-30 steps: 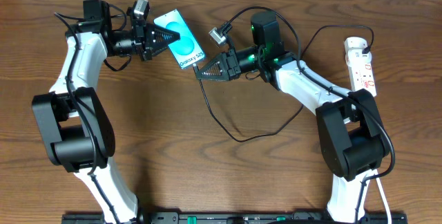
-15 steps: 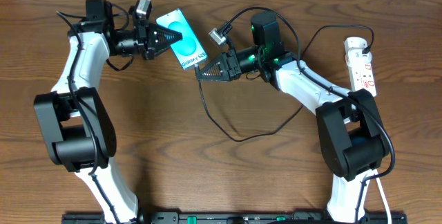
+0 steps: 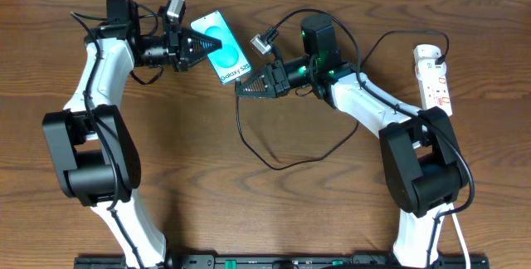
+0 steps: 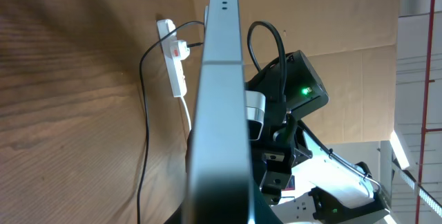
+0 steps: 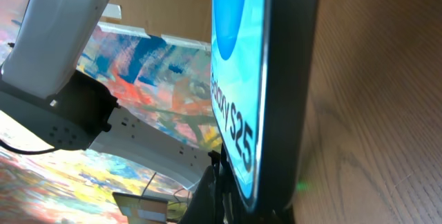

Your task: Plug charger to phone and switch on socket

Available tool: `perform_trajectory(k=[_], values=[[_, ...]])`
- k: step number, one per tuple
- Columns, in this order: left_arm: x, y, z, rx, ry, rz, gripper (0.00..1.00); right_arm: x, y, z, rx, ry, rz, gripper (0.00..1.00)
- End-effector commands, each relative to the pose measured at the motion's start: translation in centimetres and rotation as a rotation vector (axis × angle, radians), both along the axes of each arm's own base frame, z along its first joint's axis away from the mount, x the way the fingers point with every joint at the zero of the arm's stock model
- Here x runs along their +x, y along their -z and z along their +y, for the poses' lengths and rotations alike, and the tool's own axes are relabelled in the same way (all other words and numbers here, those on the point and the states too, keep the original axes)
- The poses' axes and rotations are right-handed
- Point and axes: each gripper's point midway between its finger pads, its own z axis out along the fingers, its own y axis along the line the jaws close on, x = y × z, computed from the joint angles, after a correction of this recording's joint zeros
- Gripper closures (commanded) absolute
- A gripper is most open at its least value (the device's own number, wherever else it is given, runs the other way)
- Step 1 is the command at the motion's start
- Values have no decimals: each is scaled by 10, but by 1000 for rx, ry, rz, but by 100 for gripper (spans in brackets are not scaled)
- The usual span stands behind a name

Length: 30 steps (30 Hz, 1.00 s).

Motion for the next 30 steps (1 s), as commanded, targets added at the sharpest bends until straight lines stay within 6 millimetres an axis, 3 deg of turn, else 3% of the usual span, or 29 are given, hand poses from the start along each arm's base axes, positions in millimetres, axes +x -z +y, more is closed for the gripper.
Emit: perform_trajectory(k=[1,10,30], values=[[-2,-10,-8,-20,27,-38,93,5,-4,-2,7,11,-20,99],[1,-10,5,-23,-3,-14,93,6,-5,-6,18,5,-26,99],[0,-10,5,-24,-4,-8,93,9,-6,-13,28,5,-33,99]])
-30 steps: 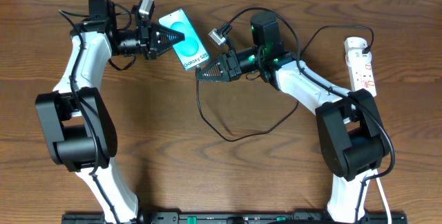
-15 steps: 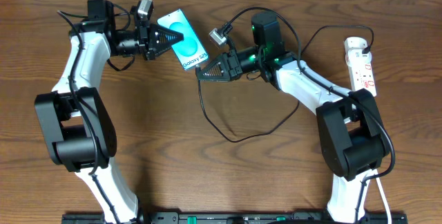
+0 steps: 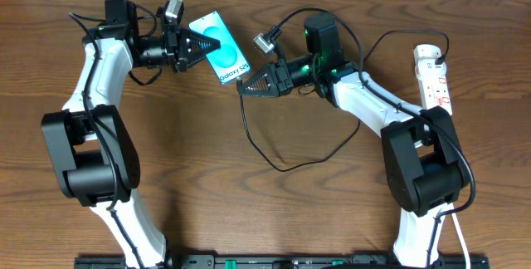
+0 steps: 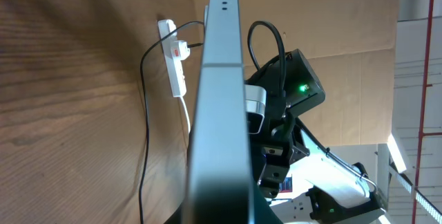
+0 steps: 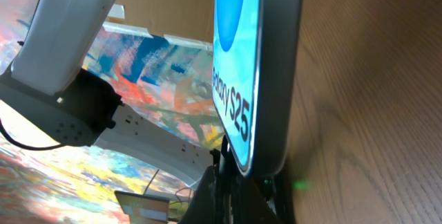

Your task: Plug charger to phone and switch on socket

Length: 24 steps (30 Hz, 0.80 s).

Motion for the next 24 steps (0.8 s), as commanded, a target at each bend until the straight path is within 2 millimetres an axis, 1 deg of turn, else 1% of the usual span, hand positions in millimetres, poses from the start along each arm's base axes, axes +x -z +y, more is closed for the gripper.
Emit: perform_trajectory(k=[1,9,17,19,24], values=[[0,-10,1,-22,5,-24,93,7,-5,-8,19,8,-34,99],[0,-10,1,-22,4,-21,93,10,-4,-13,22,17,-34,99],[0,-10,1,-22,5,-23,93,10,-5,-13,23,13,-33,99],[0,-10,2,-21,3,-26,93,7,-4,-12,24,3,-31,99],[4,-10,16,-24,-31,-8,93,-7,9,-6,2,-18,-14,99]])
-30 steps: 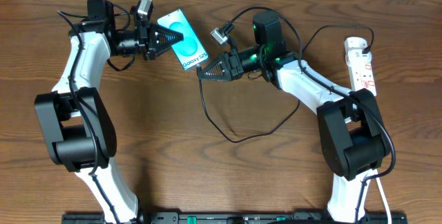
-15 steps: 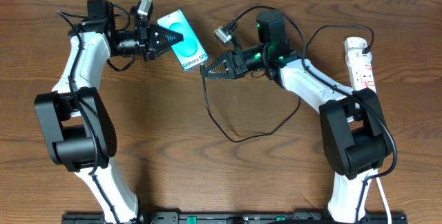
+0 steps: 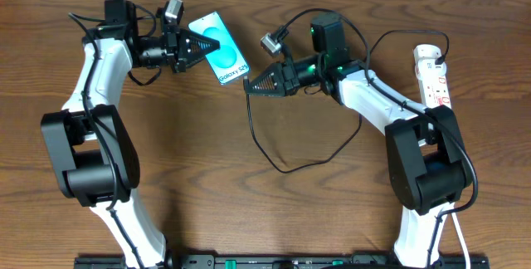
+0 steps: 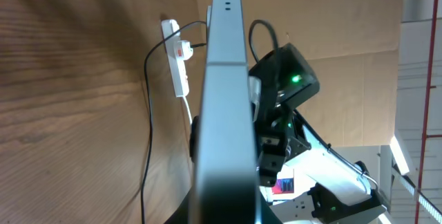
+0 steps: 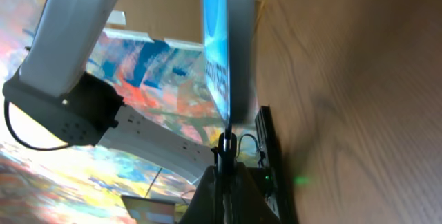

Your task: Plug charger to phone and switch on socket

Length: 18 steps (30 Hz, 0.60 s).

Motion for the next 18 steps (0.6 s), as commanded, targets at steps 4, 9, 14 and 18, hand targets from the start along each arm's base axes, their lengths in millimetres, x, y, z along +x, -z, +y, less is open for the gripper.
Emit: perform_trajectory(k=[4,9,14,18], values=[[7,-12,30,-35,-61,5,93,-17,25,9,-71,0,-26,99],[9,-12,44,-36,-93,7,93,-16,93,-6,-441,135,26,99],[9,-12,44,-36,-95,6,93,-17,152,-53,-864,256,55,99],[10,-12,45,-36,-95,6,93,-12,179,-97,-1154,374,68,99]])
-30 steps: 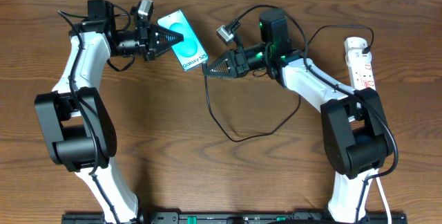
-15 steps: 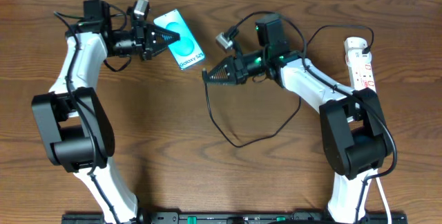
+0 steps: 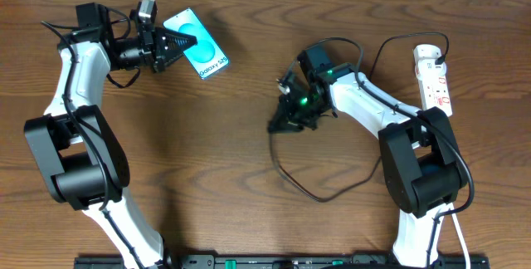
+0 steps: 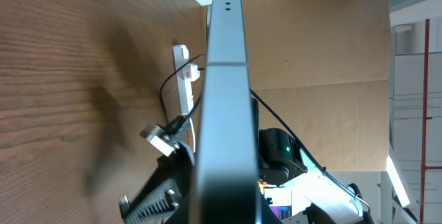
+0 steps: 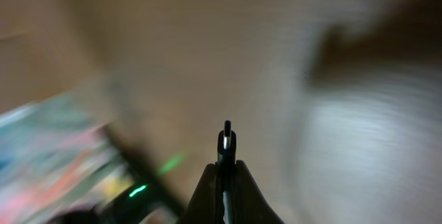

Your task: Plug charger to phone and switch on socket

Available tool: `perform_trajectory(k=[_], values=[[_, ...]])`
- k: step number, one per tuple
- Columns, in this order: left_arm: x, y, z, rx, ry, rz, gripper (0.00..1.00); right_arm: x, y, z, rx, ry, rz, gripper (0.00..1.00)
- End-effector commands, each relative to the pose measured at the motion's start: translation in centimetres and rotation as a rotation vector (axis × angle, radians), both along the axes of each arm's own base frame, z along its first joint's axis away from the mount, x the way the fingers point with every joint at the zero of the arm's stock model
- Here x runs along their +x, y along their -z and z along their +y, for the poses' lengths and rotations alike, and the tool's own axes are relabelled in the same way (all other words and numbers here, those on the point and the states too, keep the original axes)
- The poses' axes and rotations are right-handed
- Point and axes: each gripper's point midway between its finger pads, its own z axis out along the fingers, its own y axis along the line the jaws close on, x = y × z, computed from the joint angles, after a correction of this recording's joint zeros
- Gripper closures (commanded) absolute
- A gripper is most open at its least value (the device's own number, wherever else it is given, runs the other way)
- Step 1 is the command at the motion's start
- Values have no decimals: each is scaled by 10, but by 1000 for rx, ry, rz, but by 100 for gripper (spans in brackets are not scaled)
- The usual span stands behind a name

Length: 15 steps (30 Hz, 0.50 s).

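Note:
My left gripper (image 3: pixel 178 49) is shut on the phone (image 3: pixel 202 53), a blue-screened Galaxy S25 held above the table at the far left. In the left wrist view the phone (image 4: pixel 224 92) stands edge-on, filling the middle. My right gripper (image 3: pixel 276 126) sits mid-table, well apart from the phone, shut on the charger plug (image 5: pixel 226 137), whose tip sticks out past the fingers in a blurred view. The black cable (image 3: pixel 319 193) loops down and back up to the white socket strip (image 3: pixel 433 76) at the far right.
Brown wooden table (image 3: pixel 207 178). The cable loop lies between the right arm and the front edge. The socket strip (image 4: pixel 184 79) also shows small in the left wrist view, with a cardboard wall behind it.
The left gripper has carried the phone further left. The right gripper, still shut on the plug, has drawn back toward the middle of the table, so plug and phone are far apart.
At first the right gripper held the plug right at the phone's lower end, the left gripper holding the phone tilted. A second later this was much the same. Then the plug stood just clear of the phone's edge. Now the two arms are well separated.

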Motion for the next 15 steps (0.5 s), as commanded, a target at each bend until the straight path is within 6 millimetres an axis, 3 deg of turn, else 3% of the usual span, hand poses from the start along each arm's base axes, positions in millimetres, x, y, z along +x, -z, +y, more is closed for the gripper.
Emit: perform_trajectory(k=[1,8,10,15], values=[[0,-12,-1,-29,10,-22,93,20,35,-56,-387,103,-97,99],[0,-12,-1,-29,10,-20,93,36,43,-151,-905,323,-183,99],[0,-12,-1,-29,10,-20,93,41,39,-165,-985,340,-231,99],[0,-12,-1,-29,10,-20,93,53,36,-170,-1014,365,-289,99]])
